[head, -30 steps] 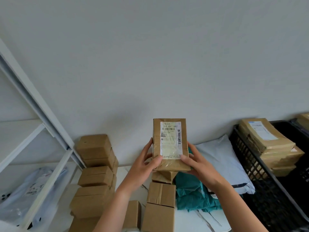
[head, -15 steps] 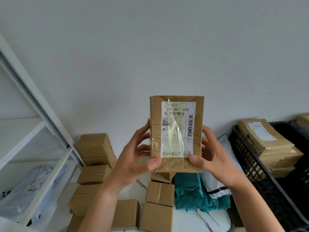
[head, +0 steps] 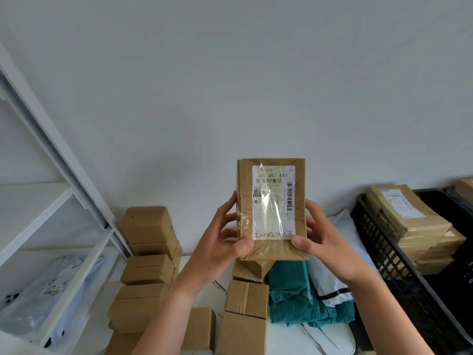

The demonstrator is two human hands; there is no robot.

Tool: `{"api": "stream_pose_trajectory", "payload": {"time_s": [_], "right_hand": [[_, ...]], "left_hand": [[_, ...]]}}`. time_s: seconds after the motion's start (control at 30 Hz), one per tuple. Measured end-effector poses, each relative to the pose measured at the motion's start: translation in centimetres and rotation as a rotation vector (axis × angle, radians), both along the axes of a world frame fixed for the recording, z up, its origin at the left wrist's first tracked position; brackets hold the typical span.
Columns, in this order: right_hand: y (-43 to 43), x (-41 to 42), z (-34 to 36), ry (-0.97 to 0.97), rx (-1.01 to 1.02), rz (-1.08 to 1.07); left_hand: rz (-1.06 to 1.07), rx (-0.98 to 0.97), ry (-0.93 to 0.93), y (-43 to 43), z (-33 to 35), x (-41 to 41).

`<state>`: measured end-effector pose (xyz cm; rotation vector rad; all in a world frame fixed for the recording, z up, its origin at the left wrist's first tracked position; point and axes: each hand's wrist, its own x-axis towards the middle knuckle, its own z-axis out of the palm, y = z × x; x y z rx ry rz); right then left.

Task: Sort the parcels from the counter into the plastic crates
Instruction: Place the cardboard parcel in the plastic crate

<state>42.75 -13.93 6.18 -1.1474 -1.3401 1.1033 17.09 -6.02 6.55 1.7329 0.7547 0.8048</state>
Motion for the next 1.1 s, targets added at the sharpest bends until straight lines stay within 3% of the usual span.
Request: {"api": "stream_pose_trajectory", "payload": {"time_s": [0.2, 0.37, 0.67, 0.77, 0.9, 1.1], "right_hand": [[2.4, 0.1, -2.8, 0.083, -0.306, -0.066], [3.3, -1.8, -3.8, 0.342, -0.311, -0.366], [4.6, -7.1, -4.9, 0.48, -0.279, -0.587], [4.0, -6.3, -4.4, 0.41, -0.294, -0.661], [1.2, -4.3, -3.5, 0.233, -0.318, -0.718], [-4.9, 0.0, -1.5, 0.139, -0.31, -0.912]], "left_hand": [[0.01, -0.323, 0.051, 1.8, -3.7, 1.8], [0.112, -0.552, -0.194, 3.2, -5.3, 2.9], [0.219, -0.512, -0.141, 3.4, -6.1, 4.9], [0.273, -0.536, -0.189, 5.9, -5.5, 3.0], [0.035, -0.54, -0.135, 8.5, -4.7, 2.8], [-0.165, -0.558, -0.075, 6.1, -3.7, 9.9]]}}
